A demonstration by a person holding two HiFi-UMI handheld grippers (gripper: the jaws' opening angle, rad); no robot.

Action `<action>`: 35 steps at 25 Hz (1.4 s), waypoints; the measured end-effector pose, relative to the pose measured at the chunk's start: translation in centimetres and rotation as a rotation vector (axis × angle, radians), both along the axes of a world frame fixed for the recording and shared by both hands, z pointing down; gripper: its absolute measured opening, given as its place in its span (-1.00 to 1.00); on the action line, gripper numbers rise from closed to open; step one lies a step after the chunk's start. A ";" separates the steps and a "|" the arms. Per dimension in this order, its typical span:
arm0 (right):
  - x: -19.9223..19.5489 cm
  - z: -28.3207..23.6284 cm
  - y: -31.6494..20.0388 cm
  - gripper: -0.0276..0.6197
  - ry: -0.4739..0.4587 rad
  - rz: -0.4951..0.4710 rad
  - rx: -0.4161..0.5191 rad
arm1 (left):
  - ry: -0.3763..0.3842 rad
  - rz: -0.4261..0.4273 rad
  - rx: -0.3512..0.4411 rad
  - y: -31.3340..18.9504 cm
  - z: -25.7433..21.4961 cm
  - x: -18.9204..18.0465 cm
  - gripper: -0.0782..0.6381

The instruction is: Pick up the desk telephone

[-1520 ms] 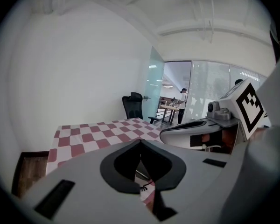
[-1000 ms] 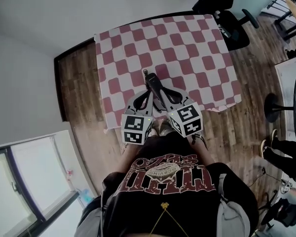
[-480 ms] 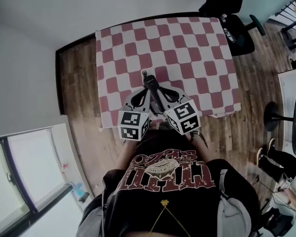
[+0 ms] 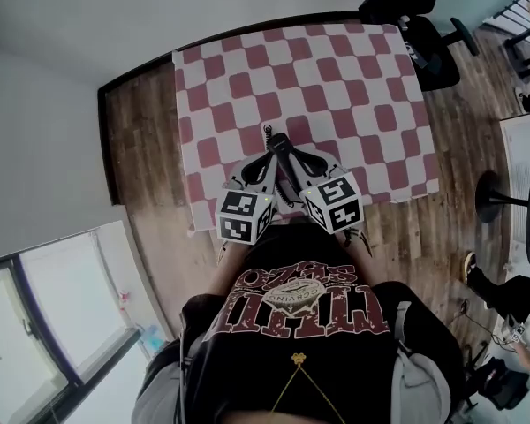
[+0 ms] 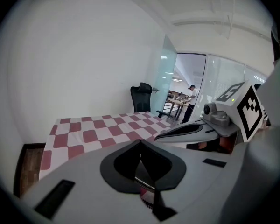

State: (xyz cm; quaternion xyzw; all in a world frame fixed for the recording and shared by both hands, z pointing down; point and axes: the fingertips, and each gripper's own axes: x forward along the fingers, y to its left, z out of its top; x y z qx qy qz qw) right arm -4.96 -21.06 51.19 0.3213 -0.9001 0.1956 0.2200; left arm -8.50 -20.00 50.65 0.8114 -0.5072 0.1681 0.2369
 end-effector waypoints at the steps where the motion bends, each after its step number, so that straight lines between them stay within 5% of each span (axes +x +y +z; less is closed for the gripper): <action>1: 0.0 0.3 -0.1 -0.85 0.007 0.013 -0.007 | -0.001 0.015 -0.003 -0.2 0.0 -0.1 -0.76; 19: -0.9 6.9 0.5 -0.83 0.175 0.047 -0.099 | 0.023 0.108 -0.079 0.1 2.5 -1.9 -0.76; 27: -0.8 9.1 0.9 -0.26 0.248 0.057 -0.127 | 0.025 0.093 -0.097 1.0 3.1 -3.3 -0.76; 35: -1.1 11.1 1.0 -0.01 0.287 0.045 -0.172 | 0.023 0.069 -0.107 1.6 3.2 -4.5 -0.76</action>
